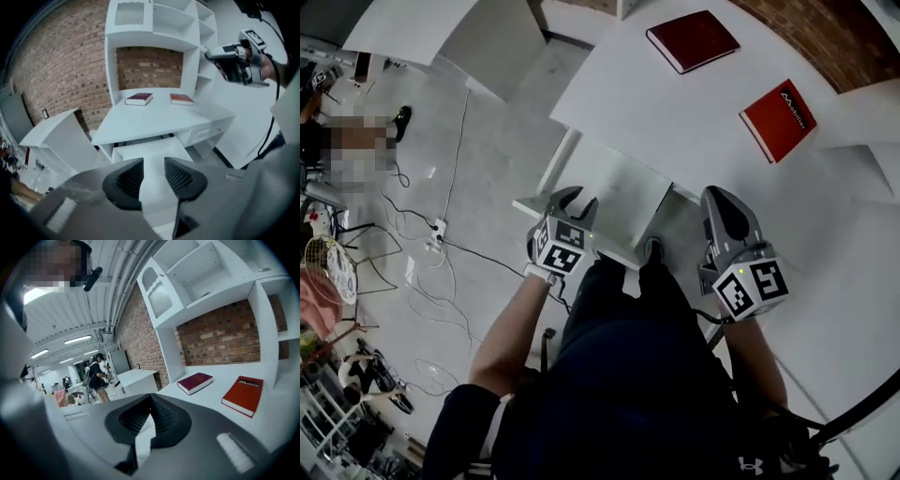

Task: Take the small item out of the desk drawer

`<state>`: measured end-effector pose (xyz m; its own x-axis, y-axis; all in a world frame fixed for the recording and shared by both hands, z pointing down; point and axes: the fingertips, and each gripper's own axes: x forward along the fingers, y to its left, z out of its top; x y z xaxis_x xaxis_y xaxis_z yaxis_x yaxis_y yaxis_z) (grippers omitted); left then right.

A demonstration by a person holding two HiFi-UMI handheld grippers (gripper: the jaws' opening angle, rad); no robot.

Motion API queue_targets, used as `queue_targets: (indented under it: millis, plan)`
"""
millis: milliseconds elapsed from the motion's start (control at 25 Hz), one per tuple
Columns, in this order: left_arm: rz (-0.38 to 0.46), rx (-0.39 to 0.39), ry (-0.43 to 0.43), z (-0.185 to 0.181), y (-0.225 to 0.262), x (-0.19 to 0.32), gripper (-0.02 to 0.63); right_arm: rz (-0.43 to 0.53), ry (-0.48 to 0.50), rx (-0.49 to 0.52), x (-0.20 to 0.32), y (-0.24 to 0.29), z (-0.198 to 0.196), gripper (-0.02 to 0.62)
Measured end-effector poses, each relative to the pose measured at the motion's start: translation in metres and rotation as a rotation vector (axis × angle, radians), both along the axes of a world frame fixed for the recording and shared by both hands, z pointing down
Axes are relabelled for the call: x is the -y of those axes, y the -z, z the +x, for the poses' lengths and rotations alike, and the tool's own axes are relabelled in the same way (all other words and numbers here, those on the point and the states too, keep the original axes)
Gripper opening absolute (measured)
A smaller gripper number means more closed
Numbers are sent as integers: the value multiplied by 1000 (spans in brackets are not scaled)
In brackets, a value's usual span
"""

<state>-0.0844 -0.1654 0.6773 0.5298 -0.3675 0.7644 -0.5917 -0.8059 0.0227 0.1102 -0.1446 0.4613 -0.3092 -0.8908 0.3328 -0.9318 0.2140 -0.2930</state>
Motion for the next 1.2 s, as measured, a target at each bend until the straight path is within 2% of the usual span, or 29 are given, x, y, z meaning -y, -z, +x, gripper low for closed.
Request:
queue_targets:
  millis: [320, 520, 680, 880, 1040, 1200]
  plan:
    - [-142, 208, -311, 22, -78, -13, 149, -42, -163, -7, -33, -9, 30, 3]
    - [-244, 345, -440, 27, -126, -23, 149, -65, -247, -9, -57, -12, 51, 3]
    - [-300, 444, -495, 29, -167, -27, 150, -84, -302, -6, -72, -19, 67, 3]
    - [-384, 541, -509, 20, -209, -34, 156, -96, -320, -51, -84, -22, 73, 3]
    - [-378, 598, -555, 16, -230, -36, 156, -108, -301, -67, -90, -25, 70, 3]
    - [-382, 619, -553, 17, -239, -34, 156, -129, -304, -60, -94, -32, 74, 3]
